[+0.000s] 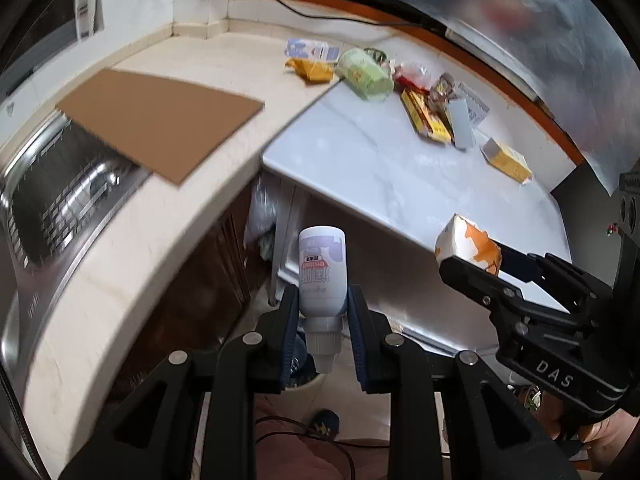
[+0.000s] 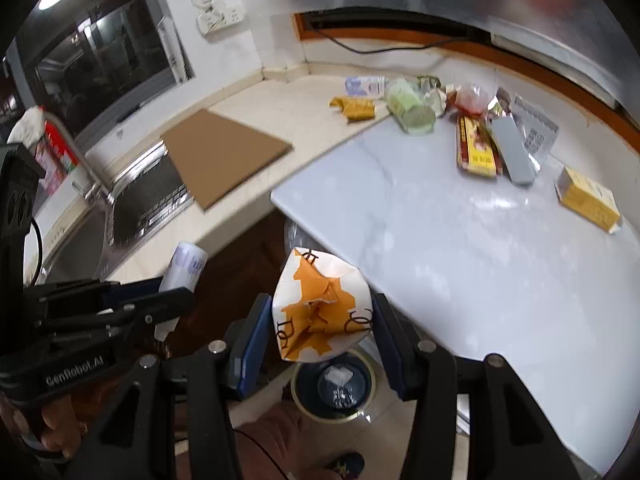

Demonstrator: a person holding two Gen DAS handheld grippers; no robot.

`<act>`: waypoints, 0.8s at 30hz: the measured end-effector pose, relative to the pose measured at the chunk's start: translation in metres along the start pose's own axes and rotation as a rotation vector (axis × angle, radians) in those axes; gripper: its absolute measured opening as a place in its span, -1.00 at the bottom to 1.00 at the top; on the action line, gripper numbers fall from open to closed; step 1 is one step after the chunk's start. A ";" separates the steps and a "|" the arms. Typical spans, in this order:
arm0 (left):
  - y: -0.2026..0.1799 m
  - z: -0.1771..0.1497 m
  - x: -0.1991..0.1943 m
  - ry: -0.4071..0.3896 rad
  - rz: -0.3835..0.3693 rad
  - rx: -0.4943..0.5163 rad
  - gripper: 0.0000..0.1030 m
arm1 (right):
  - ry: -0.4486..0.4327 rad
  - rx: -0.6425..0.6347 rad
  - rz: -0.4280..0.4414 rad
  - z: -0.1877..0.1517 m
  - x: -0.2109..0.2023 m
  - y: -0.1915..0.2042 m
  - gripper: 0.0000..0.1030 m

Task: Collect trash
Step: 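Carry bottle and paper cup down to the bin and open both tools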

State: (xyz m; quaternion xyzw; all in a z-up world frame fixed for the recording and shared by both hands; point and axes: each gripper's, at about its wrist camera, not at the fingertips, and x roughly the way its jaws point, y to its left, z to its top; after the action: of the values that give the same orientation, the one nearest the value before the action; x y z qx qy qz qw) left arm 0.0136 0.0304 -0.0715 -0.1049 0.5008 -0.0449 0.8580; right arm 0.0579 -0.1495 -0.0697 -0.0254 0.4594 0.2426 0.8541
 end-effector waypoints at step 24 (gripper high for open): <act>0.007 -0.119 0.126 0.254 -0.005 -0.010 -0.57 | 0.240 0.092 -0.019 -0.137 0.091 -0.021 -0.02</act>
State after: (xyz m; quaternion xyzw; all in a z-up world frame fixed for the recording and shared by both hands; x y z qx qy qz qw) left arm -0.0276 -0.0024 -0.2370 -0.1042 0.6056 -0.0575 0.7869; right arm 0.0034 -0.1687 -0.2245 -0.0195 0.5685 0.2083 0.7956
